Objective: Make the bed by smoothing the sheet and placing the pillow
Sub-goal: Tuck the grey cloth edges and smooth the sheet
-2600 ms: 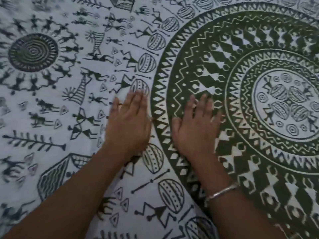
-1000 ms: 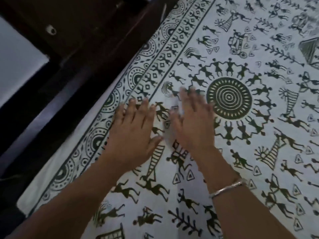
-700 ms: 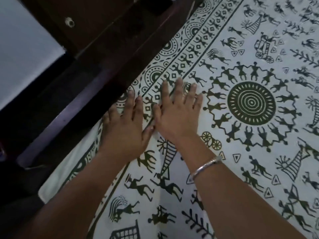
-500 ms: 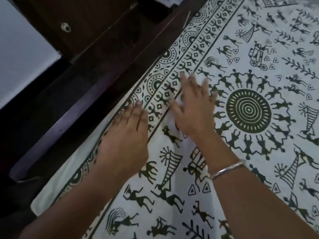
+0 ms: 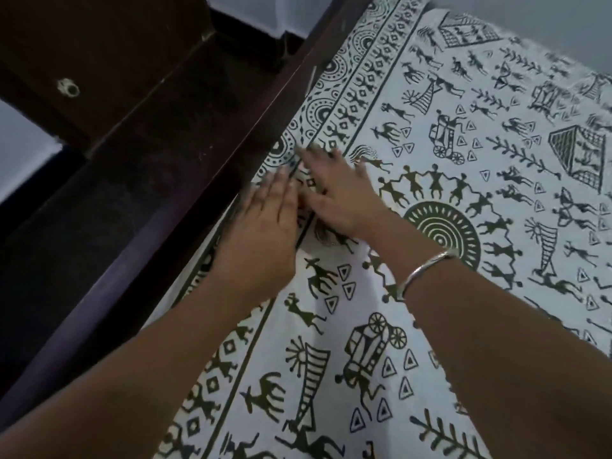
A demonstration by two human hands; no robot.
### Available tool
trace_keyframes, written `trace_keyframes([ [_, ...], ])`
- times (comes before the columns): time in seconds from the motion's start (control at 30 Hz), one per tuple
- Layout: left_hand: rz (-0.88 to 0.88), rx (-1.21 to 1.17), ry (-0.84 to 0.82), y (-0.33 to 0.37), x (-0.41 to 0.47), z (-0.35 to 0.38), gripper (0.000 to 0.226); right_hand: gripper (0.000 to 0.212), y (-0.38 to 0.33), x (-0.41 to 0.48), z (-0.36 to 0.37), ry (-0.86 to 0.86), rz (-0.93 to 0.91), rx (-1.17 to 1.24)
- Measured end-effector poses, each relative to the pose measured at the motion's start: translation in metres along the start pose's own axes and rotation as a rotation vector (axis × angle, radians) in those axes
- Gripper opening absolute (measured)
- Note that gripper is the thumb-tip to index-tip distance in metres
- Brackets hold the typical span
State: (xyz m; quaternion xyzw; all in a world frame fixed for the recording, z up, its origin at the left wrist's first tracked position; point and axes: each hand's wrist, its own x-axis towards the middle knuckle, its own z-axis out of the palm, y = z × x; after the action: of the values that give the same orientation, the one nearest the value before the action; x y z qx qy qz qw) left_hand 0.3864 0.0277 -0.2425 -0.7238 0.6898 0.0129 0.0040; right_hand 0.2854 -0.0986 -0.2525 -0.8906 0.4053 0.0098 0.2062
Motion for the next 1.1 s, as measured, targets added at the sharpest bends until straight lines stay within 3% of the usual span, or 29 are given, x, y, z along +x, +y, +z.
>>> trace_keyframes([
  [0.07, 0.031, -0.06, 0.033, -0.001, -0.005, -0.003, 0.068, 0.067, 0.01, 0.011, -0.002, 0.068, 0.207, -0.009],
  [0.13, -0.064, -0.117, -0.081, -0.013, -0.018, 0.008, 0.074, 0.076, -0.001, 0.017, 0.009, 0.002, 0.356, -0.112],
  [0.23, -0.133, -0.113, -0.046, -0.026, -0.031, 0.023, 0.079, 0.065, -0.04, 0.02, 0.028, -0.022, 0.177, -0.15],
  [0.37, -0.117, -0.142, 0.05, -0.025, -0.045, 0.013, 0.059, 0.055, -0.053, 0.016, 0.023, -0.03, -0.06, -0.077],
  [0.47, -0.077, -0.159, -0.007, -0.024, -0.098, 0.007, 0.064, 0.061, -0.06, -0.011, 0.028, 0.153, 0.115, -0.01],
  [0.53, -0.144, -0.147, -0.08, -0.026, -0.14, 0.008, 0.075, 0.065, -0.085, -0.042, 0.047, 0.145, 0.24, -0.098],
  [0.63, -0.25, -0.122, -0.201, -0.035, -0.184, 0.014, 0.086, 0.069, -0.141, -0.085, 0.08, 0.022, 0.059, -0.031],
  [0.73, -0.364, -0.197, -0.164, -0.034, -0.191, 0.011, 0.085, 0.071, -0.161, -0.092, 0.084, -0.033, -0.087, 0.028],
  [0.9, -0.35, -0.173, 0.041, -0.018, -0.209, -0.009, 0.054, 0.043, -0.154, -0.127, 0.081, 0.286, -0.136, 0.151],
  [1.03, -0.513, -0.086, -0.129, -0.007, -0.266, 0.004, 0.076, 0.062, -0.175, -0.19, 0.11, 0.031, -0.265, -0.063],
  [1.1, -0.49, -0.09, -0.171, -0.011, -0.283, 0.012, 0.086, 0.065, -0.182, -0.196, 0.115, -0.079, -0.388, -0.125],
])
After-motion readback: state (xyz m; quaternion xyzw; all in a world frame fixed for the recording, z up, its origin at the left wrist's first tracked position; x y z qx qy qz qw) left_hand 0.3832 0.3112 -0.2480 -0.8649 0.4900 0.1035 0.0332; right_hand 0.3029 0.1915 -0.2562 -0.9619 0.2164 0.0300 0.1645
